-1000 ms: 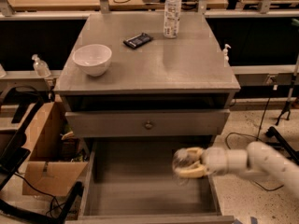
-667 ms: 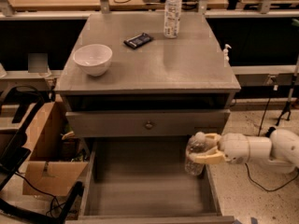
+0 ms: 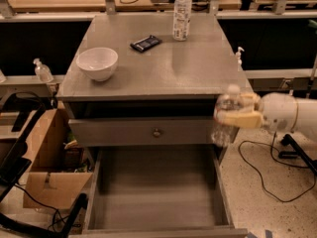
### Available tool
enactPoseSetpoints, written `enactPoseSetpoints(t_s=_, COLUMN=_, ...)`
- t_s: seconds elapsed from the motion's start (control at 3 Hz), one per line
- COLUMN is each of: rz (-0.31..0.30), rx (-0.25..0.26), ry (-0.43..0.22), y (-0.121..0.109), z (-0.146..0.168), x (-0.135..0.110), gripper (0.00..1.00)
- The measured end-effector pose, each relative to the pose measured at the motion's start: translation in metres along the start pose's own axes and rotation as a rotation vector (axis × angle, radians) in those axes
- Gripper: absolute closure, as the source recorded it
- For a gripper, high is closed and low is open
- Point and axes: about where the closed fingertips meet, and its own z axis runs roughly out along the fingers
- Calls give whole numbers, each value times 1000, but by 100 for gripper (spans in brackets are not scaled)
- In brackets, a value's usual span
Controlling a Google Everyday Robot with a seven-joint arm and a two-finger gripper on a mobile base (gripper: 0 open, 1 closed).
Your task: Pick water bottle from middle drawer and place on counter
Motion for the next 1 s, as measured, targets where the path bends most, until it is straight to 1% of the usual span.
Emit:
enactPoseSetpoints(t_s=0.33, rz=9, rx=115, ry=8, y=-30, z=-3, x=-62, gripper=100)
enactPoseSetpoints(t_s=0.67, rz=8, rx=103, ry=7, y=-27, z=0, x=-59, gripper=100)
enactPoseSetpoints(t_s=1.0, rz=13, rx=118, ry=-3, y=-31, z=3, x=-62, gripper=100)
